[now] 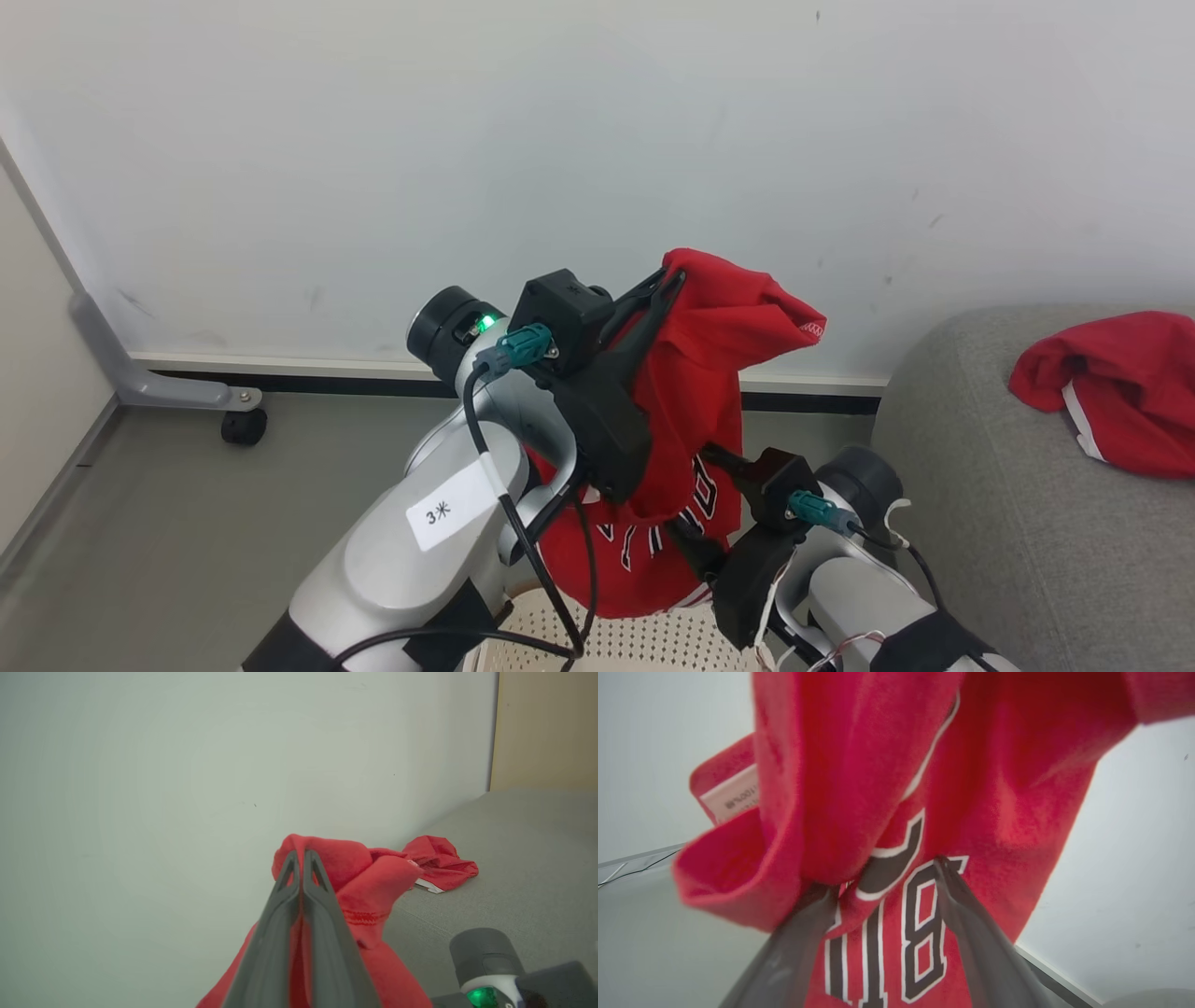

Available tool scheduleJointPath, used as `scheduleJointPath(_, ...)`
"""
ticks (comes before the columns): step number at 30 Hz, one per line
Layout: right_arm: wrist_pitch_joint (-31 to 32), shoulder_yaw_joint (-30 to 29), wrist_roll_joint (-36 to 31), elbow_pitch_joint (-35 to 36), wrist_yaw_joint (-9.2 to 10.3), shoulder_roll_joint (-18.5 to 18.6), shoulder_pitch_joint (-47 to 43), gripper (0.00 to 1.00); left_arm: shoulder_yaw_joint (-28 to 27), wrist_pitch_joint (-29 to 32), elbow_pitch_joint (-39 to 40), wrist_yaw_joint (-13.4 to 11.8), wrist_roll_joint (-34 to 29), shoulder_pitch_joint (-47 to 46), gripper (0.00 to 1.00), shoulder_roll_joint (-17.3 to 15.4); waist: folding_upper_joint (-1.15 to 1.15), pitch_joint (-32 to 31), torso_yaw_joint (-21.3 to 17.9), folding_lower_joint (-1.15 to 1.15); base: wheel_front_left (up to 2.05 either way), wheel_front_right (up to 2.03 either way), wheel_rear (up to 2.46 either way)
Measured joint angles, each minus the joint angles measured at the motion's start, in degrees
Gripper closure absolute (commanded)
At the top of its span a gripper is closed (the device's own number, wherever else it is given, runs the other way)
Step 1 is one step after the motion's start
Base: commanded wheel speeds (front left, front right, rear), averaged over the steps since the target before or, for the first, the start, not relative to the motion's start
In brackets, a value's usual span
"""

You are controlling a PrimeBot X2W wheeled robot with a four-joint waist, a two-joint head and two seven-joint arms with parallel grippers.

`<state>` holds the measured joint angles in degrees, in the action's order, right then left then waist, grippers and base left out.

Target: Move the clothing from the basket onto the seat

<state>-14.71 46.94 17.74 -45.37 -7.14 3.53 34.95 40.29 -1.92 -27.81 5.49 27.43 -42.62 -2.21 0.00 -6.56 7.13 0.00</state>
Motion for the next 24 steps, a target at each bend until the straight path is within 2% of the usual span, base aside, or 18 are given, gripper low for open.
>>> scheduleJointPath(1, 0.00, 0.16, 0.40, -0.08, 0.00, 0.05, 0.32, 0.00, 0.16, 0.41, 0.47, -0.03, 0.37, 0.00, 1.00, -0.01, 0.00, 0.04, 0.07, 0.00, 0.00, 0.00, 0.00)
scheduleJointPath(2, 0.00, 0.46, 0.96, -0.08, 0.00, 0.04, 0.66, 0.16, 0.42, 0.47, 0.82, -0.20, 0.57, 0.00, 1.00, 0.01, 0.00, 0.08, 0.14, 0.00, 0.00, 0.00, 0.00)
scheduleJointPath(3, 0.00, 0.85, 1.42, 0.04, 0.00, 0.03, 1.00, 0.60, 0.54, 0.87, 1.16, -0.48, 0.86, 0.00, 1.00, 0.04, 0.00, 0.12, 0.22, 0.00, 0.00, 0.00, 0.00)
scheduleJointPath(4, 0.00, 1.20, 1.67, 0.20, 0.00, 0.03, 1.24, 0.60, 0.57, 0.99, 1.35, -0.52, 1.00, 0.00, 1.00, 0.04, 0.00, 0.17, 0.29, 0.00, 0.00, 0.00, 0.00)
scheduleJointPath(5, 0.00, 1.46, 2.01, 0.34, 0.00, 0.02, 1.37, 0.84, 0.51, 1.18, 1.48, -0.76, 1.18, 0.00, 1.00, 0.02, 0.00, 0.24, 0.35, 0.00, 0.00, 0.00, 0.00)
scheduleJointPath(6, 0.00, 1.77, 2.57, 0.52, 0.00, 0.02, 1.51, 1.00, 0.21, 1.44, 1.60, -1.01, 1.20, 0.07, 1.00, 0.02, 0.00, 0.32, 0.38, 0.00, 0.00, 0.00, 0.00)
scheduleJointPath(10, 0.00, 2.18, 4.44, 0.86, 0.00, 0.00, 2.21, 1.00, -1.56, 1.83, 1.89, -2.04, 1.37, 1.37, 1.00, -0.05, 0.00, 0.67, -0.10, 0.00, 0.00, 0.00, 0.00)
scheduleJointPath(13, 0.00, 1.81, 5.17, 1.03, 0.00, 0.00, 2.37, 1.00, -2.71, 1.83, 2.03, -2.76, 1.78, 2.81, 1.00, -1.29, 0.00, 0.88, -0.92, 0.00, 0.00, 0.00, 0.00)
scheduleJointPath(14, 0.00, 1.44, 5.27, 1.01, 0.00, 0.00, 2.58, 1.00, -3.13, 1.83, 2.01, -3.07, 1.87, 3.47, 0.68, -1.85, 0.00, 0.94, -1.29, 0.00, 0.00, 0.00, 0.00)
scheduleJointPath(15, 0.00, 1.10, 5.27, 0.91, 0.00, 0.00, 2.96, 1.00, -3.58, 1.82, 1.99, -3.31, 2.24, 4.28, 0.51, -2.40, 0.01, 1.00, -1.68, 0.00, 0.00, 0.00, 0.00)
scheduleJointPath(17, 0.01, 0.10, 5.28, 0.59, 0.00, -0.01, 3.97, 1.00, -4.20, 1.81, 1.87, -3.56, 3.36, 5.97, 0.00, -3.44, 0.00, 1.11, -2.57, 0.00, 0.00, 0.00, 0.00)
scheduleJointPath(24, 0.00, -2.70, 5.35, 0.51, 0.00, 1.29, 5.93, 1.00, -5.56, -0.56, 1.31, -4.59, 4.02, 10.65, 0.00, -5.12, 0.01, 1.35, -6.58, 0.00, 0.00, 0.00, 0.00)
